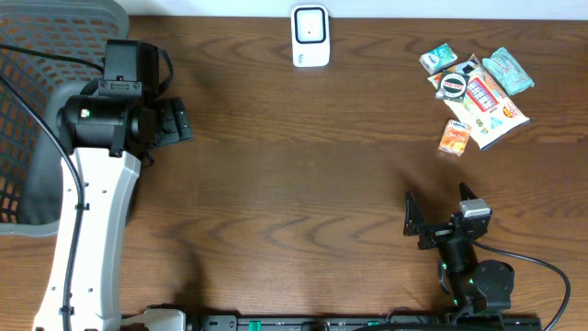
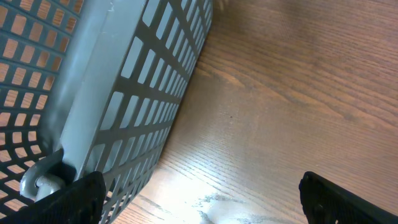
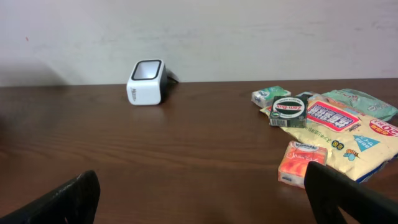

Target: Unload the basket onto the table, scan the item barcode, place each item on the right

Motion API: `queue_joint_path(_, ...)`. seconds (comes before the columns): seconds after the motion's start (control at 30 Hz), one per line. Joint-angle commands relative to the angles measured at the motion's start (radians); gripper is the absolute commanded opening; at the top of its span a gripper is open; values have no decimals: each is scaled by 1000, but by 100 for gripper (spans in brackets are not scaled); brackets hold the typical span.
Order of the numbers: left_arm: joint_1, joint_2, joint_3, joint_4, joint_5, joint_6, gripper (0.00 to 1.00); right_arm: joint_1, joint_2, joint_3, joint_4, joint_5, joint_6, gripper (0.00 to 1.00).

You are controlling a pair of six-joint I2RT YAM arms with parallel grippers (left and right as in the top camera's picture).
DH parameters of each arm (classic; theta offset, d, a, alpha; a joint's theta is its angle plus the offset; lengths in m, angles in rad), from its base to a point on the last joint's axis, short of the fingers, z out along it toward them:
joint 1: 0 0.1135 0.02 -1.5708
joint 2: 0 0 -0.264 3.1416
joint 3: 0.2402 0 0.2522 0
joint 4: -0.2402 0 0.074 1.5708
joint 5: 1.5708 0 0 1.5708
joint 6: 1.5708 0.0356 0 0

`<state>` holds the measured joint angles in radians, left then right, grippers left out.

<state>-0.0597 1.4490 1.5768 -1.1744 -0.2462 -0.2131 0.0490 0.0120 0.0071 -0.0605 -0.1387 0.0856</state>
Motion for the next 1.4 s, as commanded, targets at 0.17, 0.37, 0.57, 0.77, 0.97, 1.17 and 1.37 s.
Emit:
queue_joint_path(0.17,5,-5,9,-3,-17,-6,98,-10,-6,-2,-3,-2,-13,99)
queue_joint_path(0.37,5,-5,9,-3,-17,-6,98,-10,-6,-2,-3,-3,-13,99)
queue_joint_path(0.57,5,-5,9,-3,-17,-6,98,-10,-6,-2,-3,-2,-13,99)
queue_joint_path(0.77,5,-5,9,-3,-17,-6,98,-10,-6,-2,-4,-3,-13,99)
queue_joint_path(0.97,5,-5,9,-3,-17,-6,98,-10,-6,-2,-3,-2,-13,99)
queue_joint_path(1.17,5,-10,9,-3,-17,-6,97,-10,-6,-2,-3,-3,-13,99)
queue_joint_path(1.37,5,-28,9,-3,-17,-6,98,-10,-6,-2,-3,-3,-13,99)
